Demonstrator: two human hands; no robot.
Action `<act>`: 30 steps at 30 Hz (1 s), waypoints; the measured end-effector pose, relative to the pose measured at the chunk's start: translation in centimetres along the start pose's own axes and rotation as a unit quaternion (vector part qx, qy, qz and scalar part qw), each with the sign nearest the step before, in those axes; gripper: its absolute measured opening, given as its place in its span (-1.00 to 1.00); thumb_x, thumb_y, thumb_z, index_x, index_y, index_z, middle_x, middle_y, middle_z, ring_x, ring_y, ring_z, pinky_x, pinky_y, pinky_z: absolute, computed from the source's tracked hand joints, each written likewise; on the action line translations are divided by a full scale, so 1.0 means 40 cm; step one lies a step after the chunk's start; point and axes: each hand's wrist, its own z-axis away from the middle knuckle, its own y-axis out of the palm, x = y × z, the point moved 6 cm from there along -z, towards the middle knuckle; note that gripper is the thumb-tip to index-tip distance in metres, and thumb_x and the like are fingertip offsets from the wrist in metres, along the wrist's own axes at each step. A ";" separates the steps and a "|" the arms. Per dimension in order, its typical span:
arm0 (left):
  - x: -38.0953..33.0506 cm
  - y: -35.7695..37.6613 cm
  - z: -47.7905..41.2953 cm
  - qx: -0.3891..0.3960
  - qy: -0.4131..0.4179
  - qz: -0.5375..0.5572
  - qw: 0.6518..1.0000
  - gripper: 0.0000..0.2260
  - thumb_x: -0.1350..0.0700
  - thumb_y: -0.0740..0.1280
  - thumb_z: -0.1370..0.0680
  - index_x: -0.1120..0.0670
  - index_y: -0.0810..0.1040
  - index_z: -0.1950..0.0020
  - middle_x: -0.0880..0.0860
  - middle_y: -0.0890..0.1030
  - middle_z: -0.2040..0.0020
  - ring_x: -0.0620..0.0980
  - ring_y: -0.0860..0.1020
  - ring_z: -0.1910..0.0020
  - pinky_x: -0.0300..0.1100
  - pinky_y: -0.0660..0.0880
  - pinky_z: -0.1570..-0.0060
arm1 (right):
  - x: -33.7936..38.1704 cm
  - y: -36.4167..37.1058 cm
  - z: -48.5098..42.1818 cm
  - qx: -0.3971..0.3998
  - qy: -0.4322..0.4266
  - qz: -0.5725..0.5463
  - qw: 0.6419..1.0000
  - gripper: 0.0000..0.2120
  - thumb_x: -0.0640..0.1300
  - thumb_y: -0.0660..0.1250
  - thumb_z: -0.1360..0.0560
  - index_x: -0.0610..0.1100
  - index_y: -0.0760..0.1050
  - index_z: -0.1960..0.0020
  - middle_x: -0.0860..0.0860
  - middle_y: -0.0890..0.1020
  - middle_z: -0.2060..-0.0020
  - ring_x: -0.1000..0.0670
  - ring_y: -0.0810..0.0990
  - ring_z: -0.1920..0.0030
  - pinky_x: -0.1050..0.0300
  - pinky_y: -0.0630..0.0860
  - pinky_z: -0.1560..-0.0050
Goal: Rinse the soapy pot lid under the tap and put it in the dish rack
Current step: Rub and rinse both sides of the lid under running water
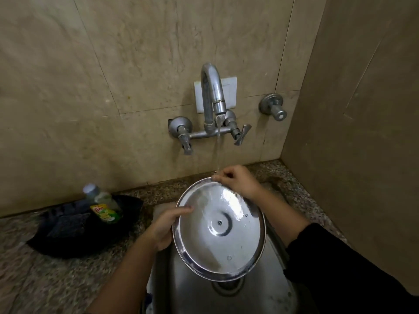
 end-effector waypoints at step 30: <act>0.058 0.004 -0.047 -0.190 0.084 0.070 0.976 -0.58 -0.20 0.19 -0.57 0.10 0.65 -0.08 0.13 0.71 0.03 0.11 0.67 0.00 0.02 0.57 -0.07 | -0.055 0.048 0.123 -0.103 -0.019 0.419 0.902 -0.31 0.26 -0.12 -0.59 -0.08 -0.19 -0.57 -0.02 -0.15 -0.56 -0.01 -0.20 -0.55 -0.06 -0.20 -0.53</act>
